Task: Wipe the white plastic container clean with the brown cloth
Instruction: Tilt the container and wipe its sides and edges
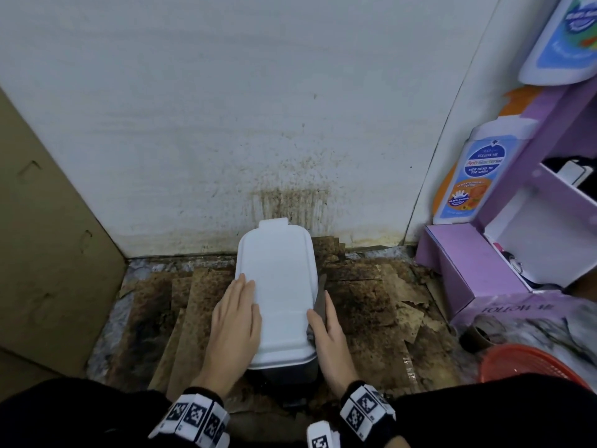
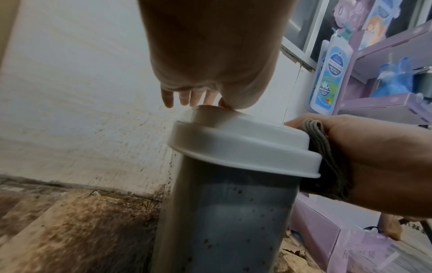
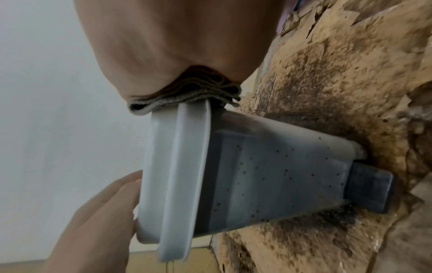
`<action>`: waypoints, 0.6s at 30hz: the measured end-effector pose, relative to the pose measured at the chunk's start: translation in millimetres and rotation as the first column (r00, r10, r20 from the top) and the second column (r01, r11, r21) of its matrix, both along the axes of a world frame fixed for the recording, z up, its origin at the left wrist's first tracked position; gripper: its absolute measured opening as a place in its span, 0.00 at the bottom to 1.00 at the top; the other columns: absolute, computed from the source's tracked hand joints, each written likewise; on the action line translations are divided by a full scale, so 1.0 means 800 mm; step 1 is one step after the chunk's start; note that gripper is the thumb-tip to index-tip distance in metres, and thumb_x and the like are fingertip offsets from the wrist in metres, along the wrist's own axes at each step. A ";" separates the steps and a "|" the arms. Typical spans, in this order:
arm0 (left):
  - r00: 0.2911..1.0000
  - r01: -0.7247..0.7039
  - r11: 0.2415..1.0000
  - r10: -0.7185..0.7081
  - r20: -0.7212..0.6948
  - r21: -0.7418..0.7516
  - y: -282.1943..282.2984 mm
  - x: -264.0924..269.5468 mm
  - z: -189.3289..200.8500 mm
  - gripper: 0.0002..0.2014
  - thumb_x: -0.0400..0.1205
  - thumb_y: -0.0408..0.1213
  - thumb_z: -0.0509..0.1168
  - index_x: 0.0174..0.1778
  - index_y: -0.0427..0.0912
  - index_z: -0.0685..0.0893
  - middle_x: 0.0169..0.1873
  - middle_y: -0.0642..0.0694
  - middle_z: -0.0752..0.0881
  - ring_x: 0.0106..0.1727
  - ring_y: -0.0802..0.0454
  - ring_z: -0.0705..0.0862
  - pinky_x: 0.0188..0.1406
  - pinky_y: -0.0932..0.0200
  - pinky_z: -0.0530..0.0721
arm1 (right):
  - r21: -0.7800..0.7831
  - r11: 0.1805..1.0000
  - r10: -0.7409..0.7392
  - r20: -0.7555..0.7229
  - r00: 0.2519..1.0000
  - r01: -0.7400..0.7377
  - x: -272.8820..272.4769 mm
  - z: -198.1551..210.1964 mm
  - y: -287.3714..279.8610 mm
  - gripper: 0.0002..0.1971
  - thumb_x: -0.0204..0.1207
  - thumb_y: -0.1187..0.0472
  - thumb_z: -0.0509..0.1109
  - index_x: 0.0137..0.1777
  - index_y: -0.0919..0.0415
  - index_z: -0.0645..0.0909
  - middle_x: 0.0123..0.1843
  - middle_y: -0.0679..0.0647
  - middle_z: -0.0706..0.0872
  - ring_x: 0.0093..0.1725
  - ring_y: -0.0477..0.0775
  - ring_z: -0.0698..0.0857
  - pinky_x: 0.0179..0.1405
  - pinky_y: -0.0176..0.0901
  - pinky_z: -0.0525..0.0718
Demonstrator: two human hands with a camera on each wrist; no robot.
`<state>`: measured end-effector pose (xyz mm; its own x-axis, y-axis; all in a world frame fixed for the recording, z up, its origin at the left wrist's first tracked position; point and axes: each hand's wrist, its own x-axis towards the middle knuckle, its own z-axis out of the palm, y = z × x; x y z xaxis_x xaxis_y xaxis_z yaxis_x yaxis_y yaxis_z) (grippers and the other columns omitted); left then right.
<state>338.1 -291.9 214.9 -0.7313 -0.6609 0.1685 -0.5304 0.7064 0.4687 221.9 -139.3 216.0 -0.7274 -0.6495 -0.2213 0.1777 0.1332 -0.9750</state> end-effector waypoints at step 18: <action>0.986 0.036 0.981 -0.004 -0.164 0.191 -0.003 -0.016 0.028 0.33 0.90 0.55 0.52 0.90 0.49 0.53 0.89 0.54 0.56 0.88 0.56 0.55 0.90 0.49 0.54 | -0.056 0.991 0.125 0.085 0.989 -0.120 0.060 -0.002 -0.044 0.28 0.83 0.33 0.58 0.80 0.17 0.54 0.84 0.29 0.67 0.82 0.40 0.70 0.83 0.53 0.72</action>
<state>325.2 -294.3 237.4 -0.7180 -0.6781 0.1571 -0.4230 0.6043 0.6752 270.1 -174.7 214.4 -0.6208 -0.7446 -0.2453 0.2483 0.1100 -0.9624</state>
